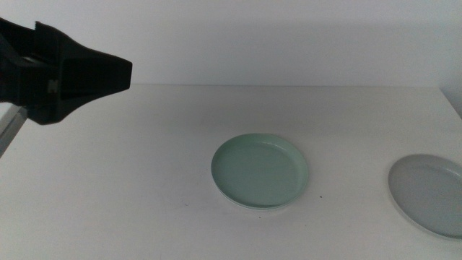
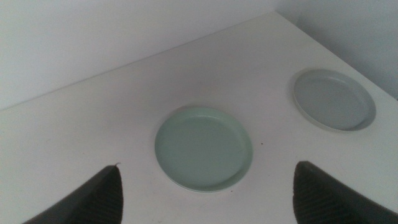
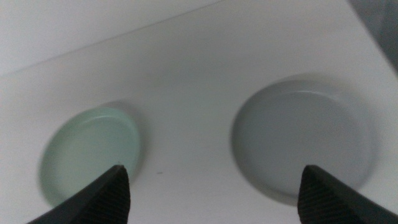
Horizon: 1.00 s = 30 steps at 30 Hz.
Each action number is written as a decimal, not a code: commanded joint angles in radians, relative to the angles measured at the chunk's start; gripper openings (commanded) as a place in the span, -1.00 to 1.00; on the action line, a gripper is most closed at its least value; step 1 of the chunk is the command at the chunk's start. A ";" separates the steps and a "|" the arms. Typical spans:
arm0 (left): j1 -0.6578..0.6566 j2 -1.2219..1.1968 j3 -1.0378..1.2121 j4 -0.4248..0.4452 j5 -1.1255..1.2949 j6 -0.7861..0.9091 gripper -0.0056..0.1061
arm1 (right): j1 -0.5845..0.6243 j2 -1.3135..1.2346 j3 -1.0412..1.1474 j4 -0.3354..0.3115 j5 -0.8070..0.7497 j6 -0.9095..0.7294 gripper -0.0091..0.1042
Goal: Stack the three bowls on top of each other.
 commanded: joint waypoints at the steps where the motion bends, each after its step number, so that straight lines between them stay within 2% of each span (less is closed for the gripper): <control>1: 0.002 -0.004 0.000 -0.001 -0.013 -0.007 0.78 | -0.005 0.022 -0.030 0.057 0.011 -0.006 0.80; 4: 0.002 -0.004 0.000 -0.001 -0.013 -0.007 0.78 | -0.005 0.061 -0.072 0.146 0.037 -0.089 0.80; 7: 0.002 -0.004 0.000 -0.001 -0.013 -0.007 0.78 | -0.005 0.103 -0.117 0.168 0.104 -0.159 0.80; 12: 0.002 -0.004 0.000 -0.001 -0.011 -0.007 0.78 | -0.008 0.229 -0.172 0.065 0.201 -0.087 0.80; 16: 0.002 -0.004 0.000 -0.001 -0.011 -0.007 0.78 | -0.021 0.364 -0.201 -0.014 0.211 -0.084 0.80; 23: 0.002 -0.004 0.000 -0.001 -0.011 -0.007 0.78 | -0.180 0.531 -0.218 -0.025 0.108 -0.128 0.80; 27: 0.002 -0.004 0.000 -0.001 -0.011 -0.007 0.78 | -0.294 0.638 -0.291 -0.021 0.100 -0.135 0.80; 30: 0.002 -0.004 0.000 -0.001 -0.011 -0.007 0.78 | -0.331 0.752 -0.357 -0.018 0.099 -0.165 0.80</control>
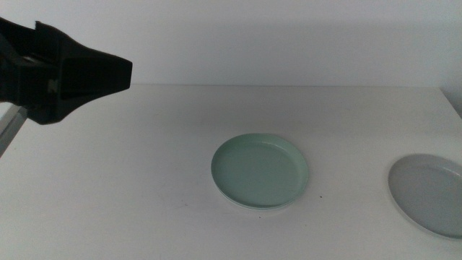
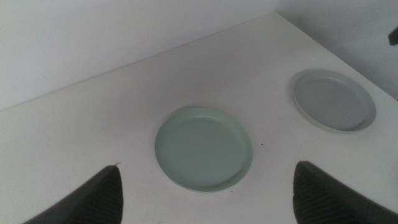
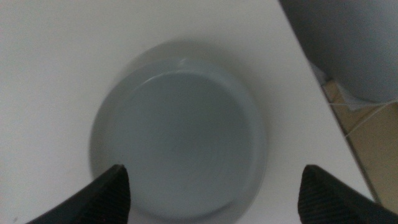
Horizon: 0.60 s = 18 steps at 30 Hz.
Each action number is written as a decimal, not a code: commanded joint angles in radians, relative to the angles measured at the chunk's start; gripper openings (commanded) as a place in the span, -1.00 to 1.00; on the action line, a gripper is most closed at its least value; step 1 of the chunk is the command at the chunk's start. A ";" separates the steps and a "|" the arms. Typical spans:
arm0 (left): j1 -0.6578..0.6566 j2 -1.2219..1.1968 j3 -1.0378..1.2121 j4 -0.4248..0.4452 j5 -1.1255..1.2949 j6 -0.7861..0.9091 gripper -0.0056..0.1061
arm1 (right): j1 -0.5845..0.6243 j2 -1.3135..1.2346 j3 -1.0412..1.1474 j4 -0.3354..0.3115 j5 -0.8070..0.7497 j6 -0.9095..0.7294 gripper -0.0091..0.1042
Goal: Stack the three bowls on top of each other.
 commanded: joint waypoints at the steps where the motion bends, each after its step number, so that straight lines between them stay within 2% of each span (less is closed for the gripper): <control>1: 0.002 -0.004 0.000 -0.001 -0.009 -0.007 0.78 | -0.022 0.084 -0.052 -0.012 -0.009 -0.025 0.80; 4: 0.002 -0.004 0.000 -0.001 -0.009 -0.007 0.78 | -0.022 0.209 -0.121 -0.049 -0.007 -0.025 0.80; 10: 0.002 -0.004 0.000 -0.001 -0.009 -0.007 0.78 | -0.048 0.422 -0.257 -0.049 0.083 -0.025 0.80; 15: 0.002 -0.004 0.000 -0.001 -0.009 -0.007 0.78 | -0.050 0.541 -0.264 -0.053 0.103 -0.039 0.80; 18: 0.002 -0.004 0.000 -0.001 -0.009 -0.007 0.78 | -0.050 0.589 -0.264 -0.080 0.099 -0.039 0.75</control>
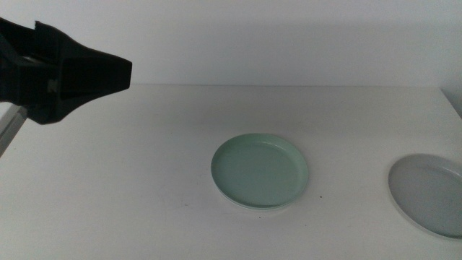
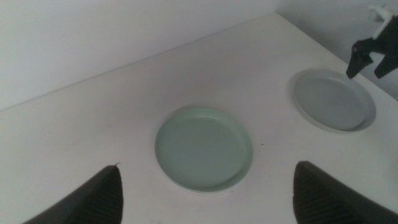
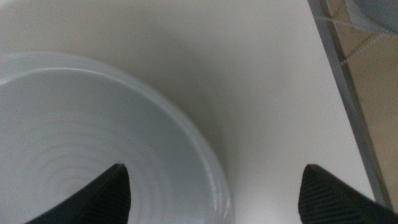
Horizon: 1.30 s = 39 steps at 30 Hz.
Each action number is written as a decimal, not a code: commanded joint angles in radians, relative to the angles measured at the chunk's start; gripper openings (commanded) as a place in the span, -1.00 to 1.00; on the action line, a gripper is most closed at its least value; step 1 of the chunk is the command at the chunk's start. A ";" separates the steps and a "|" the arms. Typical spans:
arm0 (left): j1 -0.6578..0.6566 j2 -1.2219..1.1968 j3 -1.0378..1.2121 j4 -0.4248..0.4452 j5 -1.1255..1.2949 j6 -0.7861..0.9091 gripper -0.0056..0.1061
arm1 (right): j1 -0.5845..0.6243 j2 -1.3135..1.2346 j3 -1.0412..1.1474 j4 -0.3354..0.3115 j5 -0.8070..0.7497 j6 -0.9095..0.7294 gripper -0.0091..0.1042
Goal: Stack the three bowls on top of each other.
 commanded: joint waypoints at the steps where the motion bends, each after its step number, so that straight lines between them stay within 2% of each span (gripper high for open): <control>1: 0.002 -0.004 0.000 -0.001 -0.009 -0.007 0.78 | -0.006 0.026 -0.010 -0.028 -0.001 -0.010 0.72; 6: 0.002 -0.004 0.000 -0.001 -0.009 -0.007 0.78 | -0.006 0.077 -0.012 -0.019 -0.001 -0.010 0.53; 11: 0.002 -0.004 0.000 -0.001 -0.009 -0.007 0.78 | -0.006 0.115 -0.012 -0.008 -0.001 -0.013 0.12; 13: 0.002 -0.004 0.000 -0.001 -0.009 -0.007 0.78 | -0.006 0.120 -0.012 -0.011 -0.001 -0.018 -0.21; 14: 0.002 -0.004 0.000 -0.001 -0.009 -0.007 0.78 | -0.006 0.120 -0.012 -0.011 -0.001 -0.018 -0.42; 15: 0.002 -0.004 0.000 -0.001 -0.009 -0.007 0.78 | -0.006 0.120 -0.012 -0.011 -0.001 -0.014 -0.73; 16: 0.002 -0.004 0.000 -0.001 -0.009 -0.007 0.78 | -0.006 0.115 -0.012 -0.008 -0.001 -0.004 -0.87; 21: 0.002 -0.004 0.000 -0.001 -0.011 -0.007 0.78 | 0.003 0.031 -0.014 0.063 0.015 -0.012 -0.87; 26: 0.002 -0.004 0.000 -0.001 -0.011 -0.007 0.78 | 0.077 -0.113 -0.065 0.067 0.088 0.023 -0.87; 32: 0.002 -0.004 0.000 -0.001 -0.013 -0.007 0.78 | 0.281 -0.142 -0.171 0.071 0.146 0.069 -0.87; 39: 0.002 -0.004 0.000 -0.001 -0.013 -0.007 0.78 | 0.535 -0.086 -0.253 0.148 0.124 0.092 -0.87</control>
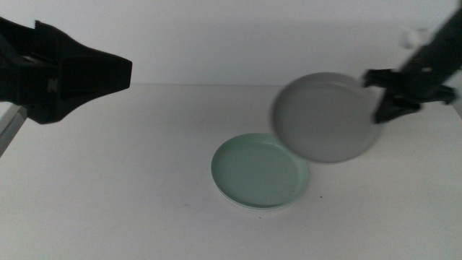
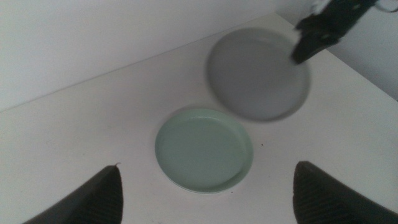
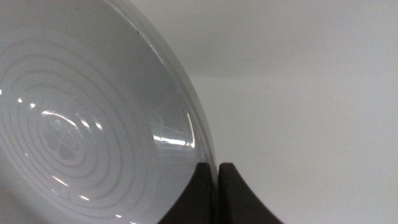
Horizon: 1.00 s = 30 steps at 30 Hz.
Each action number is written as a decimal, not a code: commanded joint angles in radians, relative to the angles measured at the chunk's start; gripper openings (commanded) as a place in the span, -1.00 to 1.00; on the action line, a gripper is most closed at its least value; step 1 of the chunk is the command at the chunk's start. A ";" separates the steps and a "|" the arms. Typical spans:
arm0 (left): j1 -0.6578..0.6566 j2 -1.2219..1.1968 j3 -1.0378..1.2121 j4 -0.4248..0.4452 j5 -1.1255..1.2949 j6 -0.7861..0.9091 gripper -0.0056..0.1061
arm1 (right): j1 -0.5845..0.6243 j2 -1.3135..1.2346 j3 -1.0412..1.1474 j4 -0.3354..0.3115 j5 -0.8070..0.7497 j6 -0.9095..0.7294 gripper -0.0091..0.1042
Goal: Stack the three bowls on top of each other.
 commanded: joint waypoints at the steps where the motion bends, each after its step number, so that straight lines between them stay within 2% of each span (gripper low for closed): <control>1: 0.002 -0.004 0.000 -0.001 -0.011 -0.007 0.78 | 0.074 0.028 -0.031 0.018 -0.007 0.010 -0.87; 8: 0.002 -0.004 0.000 -0.001 -0.011 -0.007 0.78 | 0.210 0.151 -0.071 0.034 -0.021 0.010 -0.87; 20: 0.002 -0.004 0.000 -0.001 -0.015 -0.007 0.78 | 0.222 0.250 -0.071 0.050 -0.076 0.006 -0.84; 23: 0.002 -0.004 0.000 -0.001 -0.015 -0.007 0.78 | 0.222 0.250 -0.071 0.054 -0.076 -0.021 -0.66; 28: 0.002 -0.004 0.000 -0.001 -0.015 -0.007 0.78 | 0.222 0.247 -0.071 0.056 -0.093 -0.080 -0.02; 30: 0.002 -0.004 0.000 -0.001 -0.015 -0.007 0.78 | 0.220 0.238 -0.071 0.060 -0.103 -0.109 0.17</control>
